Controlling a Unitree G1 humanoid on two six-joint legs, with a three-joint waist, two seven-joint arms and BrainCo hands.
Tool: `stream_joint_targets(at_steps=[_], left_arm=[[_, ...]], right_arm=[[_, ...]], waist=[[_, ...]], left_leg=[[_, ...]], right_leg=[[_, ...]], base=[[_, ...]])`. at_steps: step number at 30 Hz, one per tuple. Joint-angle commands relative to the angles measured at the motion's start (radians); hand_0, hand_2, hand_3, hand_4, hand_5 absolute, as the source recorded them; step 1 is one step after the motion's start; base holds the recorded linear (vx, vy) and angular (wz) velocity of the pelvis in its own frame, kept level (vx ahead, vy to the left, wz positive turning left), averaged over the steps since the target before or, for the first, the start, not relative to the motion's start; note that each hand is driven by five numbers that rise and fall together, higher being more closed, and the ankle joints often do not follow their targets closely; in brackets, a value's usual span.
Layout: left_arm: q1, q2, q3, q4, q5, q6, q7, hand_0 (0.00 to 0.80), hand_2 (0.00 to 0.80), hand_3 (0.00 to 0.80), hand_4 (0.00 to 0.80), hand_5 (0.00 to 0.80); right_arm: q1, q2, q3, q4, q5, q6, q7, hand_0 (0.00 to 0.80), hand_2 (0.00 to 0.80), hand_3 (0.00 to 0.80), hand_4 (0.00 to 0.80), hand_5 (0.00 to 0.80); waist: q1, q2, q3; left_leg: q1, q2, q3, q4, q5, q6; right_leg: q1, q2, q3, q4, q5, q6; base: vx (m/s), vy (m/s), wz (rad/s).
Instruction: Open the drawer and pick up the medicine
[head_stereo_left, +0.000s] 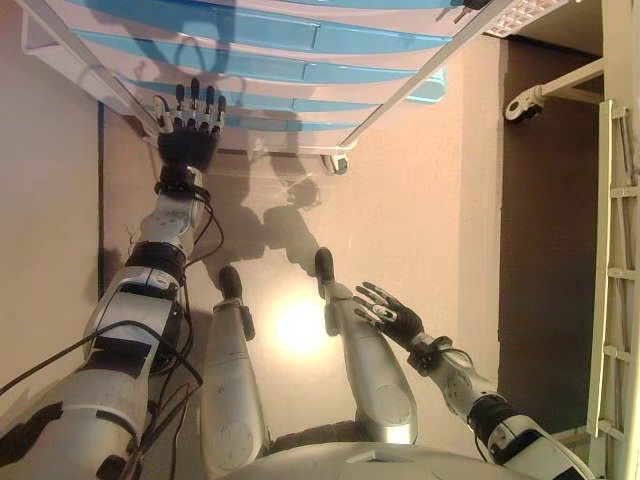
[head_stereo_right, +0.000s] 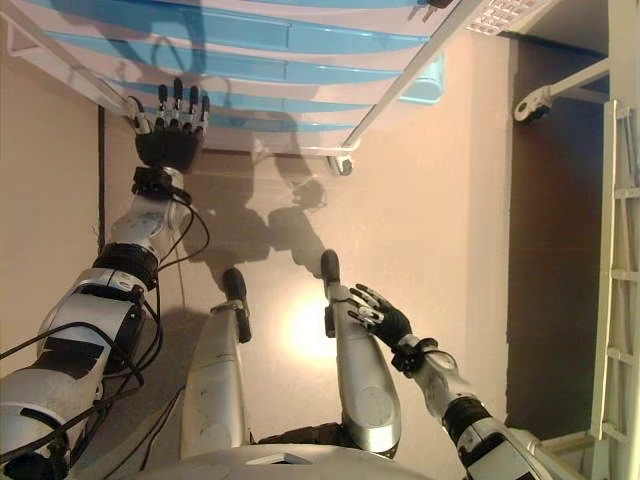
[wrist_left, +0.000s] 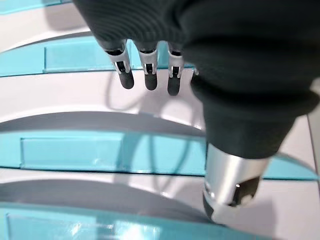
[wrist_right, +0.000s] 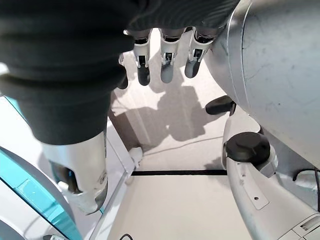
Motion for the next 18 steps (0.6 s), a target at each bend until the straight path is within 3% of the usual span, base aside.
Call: stream_joint_targets(at_steps=[1, 10, 11, 18], left_arm=[[-0.159, 0.048, -0.003, -0.203, 0.016, -0.038, -0.044, 0.0, 0.0, 0.0, 0.0, 0.0], [-0.157, 0.04, -0.004, -0.366, 0.042, -0.084, -0.082, 0.0, 0.0, 0.0, 0.0, 0.0], [-0.152, 0.034, -0.003, -0.402, 0.05, -0.099, -0.077, 0.0, 0.0, 0.0, 0.0, 0.0], [-0.094, -0.025, 0.002, -0.582, 0.143, -0.142, -0.041, 0.0, 0.0, 0.0, 0.0, 0.0]], right_arm=[[0.143, -0.038, 0.062, -0.054, -0.006, 0.018, 0.037, 0.0, 0.0, 0.0, 0.0, 0.0], [0.153, -0.044, 0.054, -0.046, 0.005, 0.002, 0.046, 0.0, 0.0, 0.0, 0.0, 0.0], [0.153, -0.043, 0.051, -0.054, 0.002, 0.002, 0.041, 0.0, 0.0, 0.0, 0.0, 0.0], [0.158, -0.042, 0.04, -0.078, 0.002, 0.008, 0.009, 0.0, 0.0, 0.0, 0.0, 0.0]], waist=[[-0.007, 0.009, -0.01], [0.003, 0.013, -0.01], [0.002, 0.009, -0.01], [0.02, 0.026, -0.01]], left_leg=[[0.008, -0.046, 0.026, -0.003, -0.064, 0.034], [0.01, -0.053, 0.018, -0.019, -0.05, 0.029], [-0.009, -0.058, 0.027, -0.027, -0.017, 0.03], [0.001, -0.071, 0.019, -0.059, 0.002, 0.027]], right_leg=[[-0.004, 0.045, -0.006, 0.012, -0.002, -0.016], [0.001, 0.038, -0.018, 0.001, 0.003, -0.024], [-0.017, 0.03, -0.022, -0.007, 0.027, -0.029], [-0.012, 0.021, -0.039, -0.015, 0.03, -0.031]], base=[[0.013, -0.01, 0.06], [-0.007, -0.01, 0.05], [-0.093, -0.032, 0.07], [-0.012, -0.004, 0.01]])
